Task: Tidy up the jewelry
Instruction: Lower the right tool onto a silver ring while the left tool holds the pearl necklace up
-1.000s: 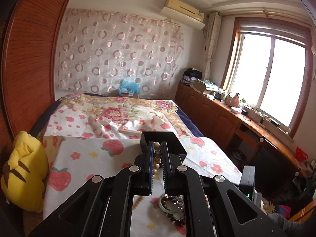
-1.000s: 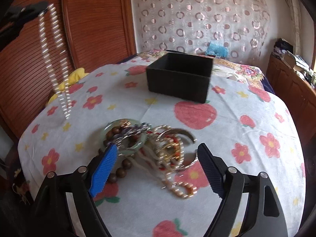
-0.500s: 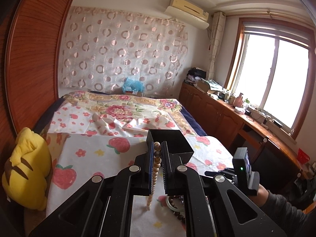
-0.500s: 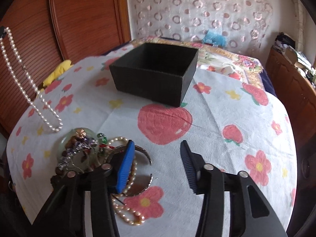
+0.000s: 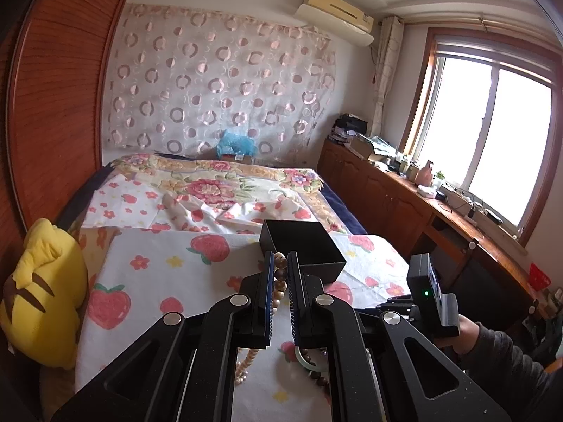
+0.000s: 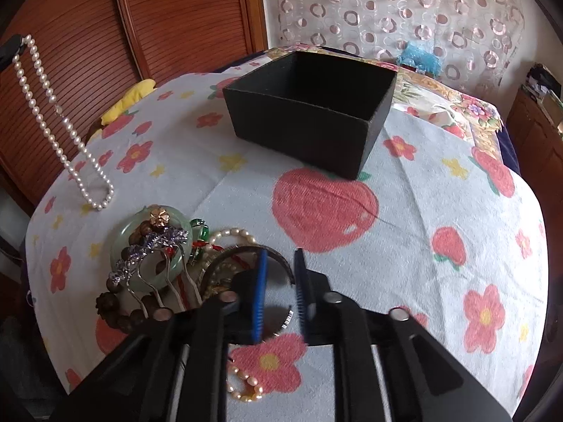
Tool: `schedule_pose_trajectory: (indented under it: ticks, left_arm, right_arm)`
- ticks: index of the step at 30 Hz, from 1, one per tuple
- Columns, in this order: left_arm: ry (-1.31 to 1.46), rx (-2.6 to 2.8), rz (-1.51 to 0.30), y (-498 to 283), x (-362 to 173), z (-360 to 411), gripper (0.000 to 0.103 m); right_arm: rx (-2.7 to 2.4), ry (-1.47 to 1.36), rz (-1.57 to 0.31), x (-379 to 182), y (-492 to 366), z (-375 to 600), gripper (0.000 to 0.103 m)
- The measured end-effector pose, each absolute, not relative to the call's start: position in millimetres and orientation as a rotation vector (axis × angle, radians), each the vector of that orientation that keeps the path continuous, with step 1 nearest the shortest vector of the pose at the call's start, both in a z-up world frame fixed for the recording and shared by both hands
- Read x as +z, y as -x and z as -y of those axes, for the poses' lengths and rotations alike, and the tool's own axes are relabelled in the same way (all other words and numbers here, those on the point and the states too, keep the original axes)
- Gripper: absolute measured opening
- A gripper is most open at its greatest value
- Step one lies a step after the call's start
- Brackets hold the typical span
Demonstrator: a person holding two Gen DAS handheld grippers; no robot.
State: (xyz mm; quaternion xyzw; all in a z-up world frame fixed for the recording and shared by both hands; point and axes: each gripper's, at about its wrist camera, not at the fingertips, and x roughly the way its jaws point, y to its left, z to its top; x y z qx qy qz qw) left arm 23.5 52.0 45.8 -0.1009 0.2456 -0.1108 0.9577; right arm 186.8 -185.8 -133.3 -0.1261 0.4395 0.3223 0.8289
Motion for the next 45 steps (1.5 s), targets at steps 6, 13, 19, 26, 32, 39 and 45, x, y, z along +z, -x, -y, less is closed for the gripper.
schedule_pose_trajectory:
  ticks: [6, 13, 19, 26, 32, 39, 45]
  left_arm:
    - [0.198, -0.231, -0.506, -23.5, 44.7, -47.4, 0.007]
    - [0.187, -0.236, -0.502, -27.8, 48.2, -40.9, 0.007]
    - [0.176, -0.238, -0.499, -31.6, 50.7, -37.3, 0.007]
    - [0.177, -0.238, -0.501, -31.8, 51.9, -37.0, 0.007]
    - [0.179, -0.237, -0.504, -33.3, 51.0, -35.9, 0.007]
    - [0.179, -0.238, -0.505, -33.9, 50.0, -35.6, 0.007]
    - [0.179, -0.239, -0.507, -34.0, 48.6, -35.4, 0.007]
  right_arm:
    - [0.647, 0.258, -0.903, -128.1, -186.2, 200.1, 0.004]
    - [0.587, 0.250, -0.850, -110.3, -188.7, 215.3, 0.004]
    - [0.578, 0.248, -0.799, -89.3, -185.0, 216.9, 0.005]
    - [0.516, 0.296, -0.814, -97.0, -187.4, 217.8, 0.005]
    - [0.415, 0.261, -0.884, -121.2, -199.7, 235.7, 0.004]
    - [0.408, 0.251, -0.872, -121.5, -185.0, 239.5, 0.006]
    - [0.435, 0.213, -0.845, -119.2, -155.1, 240.6, 0.026]
